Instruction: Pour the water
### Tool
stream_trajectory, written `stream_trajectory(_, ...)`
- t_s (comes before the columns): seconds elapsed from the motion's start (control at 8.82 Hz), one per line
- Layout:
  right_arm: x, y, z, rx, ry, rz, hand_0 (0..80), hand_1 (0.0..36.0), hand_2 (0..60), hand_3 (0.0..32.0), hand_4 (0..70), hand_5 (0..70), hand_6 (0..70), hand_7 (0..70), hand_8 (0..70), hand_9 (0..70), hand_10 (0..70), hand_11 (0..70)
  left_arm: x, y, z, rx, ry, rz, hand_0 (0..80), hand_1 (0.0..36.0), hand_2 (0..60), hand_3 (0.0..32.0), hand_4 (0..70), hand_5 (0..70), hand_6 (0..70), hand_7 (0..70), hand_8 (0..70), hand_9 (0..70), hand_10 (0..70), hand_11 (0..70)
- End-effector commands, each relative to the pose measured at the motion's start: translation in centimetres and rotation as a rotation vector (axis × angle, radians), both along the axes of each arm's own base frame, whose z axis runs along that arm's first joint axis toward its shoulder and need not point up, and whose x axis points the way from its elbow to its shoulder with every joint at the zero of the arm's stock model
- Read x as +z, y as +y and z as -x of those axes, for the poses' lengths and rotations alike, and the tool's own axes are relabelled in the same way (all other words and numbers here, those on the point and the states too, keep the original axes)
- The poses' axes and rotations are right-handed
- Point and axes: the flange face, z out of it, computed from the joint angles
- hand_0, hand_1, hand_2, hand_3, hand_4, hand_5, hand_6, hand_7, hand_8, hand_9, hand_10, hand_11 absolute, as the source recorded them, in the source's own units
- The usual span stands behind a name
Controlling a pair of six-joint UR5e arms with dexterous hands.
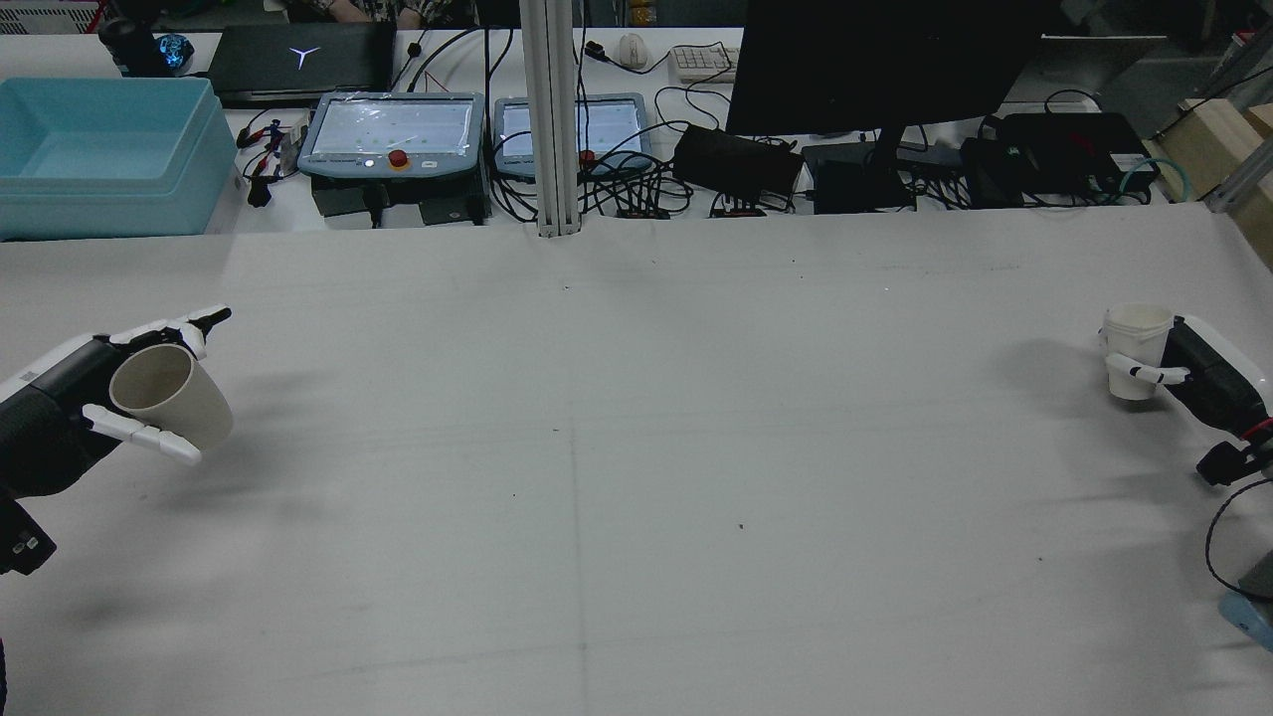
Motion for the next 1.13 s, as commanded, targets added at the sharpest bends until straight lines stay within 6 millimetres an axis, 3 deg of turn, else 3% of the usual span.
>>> stream_trajectory(0.0, -4.2, 0.3, -6.9, 0.112, -0.066, -0.075, 47.4, 15.6, 39.0, 0.0, 20.8, 55.0, 43.8, 61.7, 39.9, 55.3, 56.2, 70.0, -0.5, 0.0, -1.0, 0.011, -0.003, -0.012, 80.0, 28.4, 0.0, 0.0, 32.3, 70.0, 7.5, 15.9, 5.4, 4.4, 0.2, 3.4)
stream_trajectory(0.11, -8.4, -0.2, -9.4, 0.158, -0.07, -0.097, 48.2, 17.7, 44.0, 0.0, 25.2, 57.4, 46.3, 63.4, 39.4, 54.3, 53.6, 70.0, -2.1, -0.8, -2.3, 0.012, 0.001, -0.033, 80.0, 28.4, 0.0, 0.0, 33.6, 70.0, 8.1, 17.0, 5.5, 4.6, 0.5, 3.8)
stream_trajectory(0.23, -14.5, -1.9, -11.1, 0.158, -0.043, -0.113, 48.6, 18.2, 43.3, 0.0, 24.2, 56.4, 45.2, 61.9, 37.4, 52.0, 51.7, 70.0, -3.5, -1.5, -4.2, 0.025, 0.008, -0.041, 80.0, 27.9, 0.0, 0.0, 33.4, 70.0, 7.9, 16.7, 5.5, 4.6, 0.5, 3.7)
stream_trajectory(0.34, -21.5, -2.9, -14.3, 0.156, 0.048, -0.157, 48.4, 17.8, 41.5, 0.0, 22.9, 55.3, 44.2, 60.8, 36.6, 51.1, 51.1, 70.0, -5.6, -1.5, -6.8, 0.055, 0.013, -0.048, 80.0, 27.9, 0.0, 0.0, 33.2, 70.0, 7.8, 16.6, 5.5, 4.5, 0.4, 3.7)
stream_trajectory(0.57, -34.2, -4.6, -14.1, 0.142, 0.166, -0.194, 48.5, 17.8, 41.8, 0.0, 26.7, 56.5, 45.8, 61.5, 35.8, 49.8, 49.5, 70.0, -8.8, -1.7, -11.6, 0.098, -0.02, -0.073, 80.0, 27.4, 0.0, 0.0, 36.0, 70.0, 8.8, 17.2, 5.8, 4.6, 0.4, 3.5)
stream_trajectory(0.68, -38.3, -5.6, -13.8, 0.145, 0.197, -0.205, 48.9, 18.5, 41.9, 0.0, 26.4, 56.2, 45.0, 60.5, 34.6, 48.4, 48.4, 69.3, -10.1, -1.0, -15.2, 0.144, -0.043, -0.058, 80.0, 27.1, 0.0, 0.0, 37.5, 70.0, 9.3, 17.8, 5.9, 4.7, 0.4, 3.5)
stream_trajectory(0.79, -40.5, -5.5, -13.2, 0.144, 0.22, -0.216, 49.9, 20.0, 44.5, 0.0, 28.2, 58.8, 46.4, 61.9, 34.2, 47.8, 47.7, 68.3, -10.7, -0.5, -18.3, 0.18, -0.067, -0.043, 80.0, 26.5, 0.0, 0.0, 38.1, 70.0, 9.5, 17.8, 5.8, 4.6, 0.4, 3.4)
stream_trajectory(1.02, -44.2, -5.2, -10.6, 0.112, 0.253, -0.219, 51.7, 23.0, 49.2, 0.0, 31.4, 63.2, 48.3, 64.3, 33.5, 46.8, 45.6, 65.3, -13.1, -1.8, -21.7, 0.182, -0.115, -0.079, 80.0, 26.1, 0.0, 0.0, 40.3, 70.0, 10.4, 19.0, 6.0, 4.8, 0.3, 3.1)
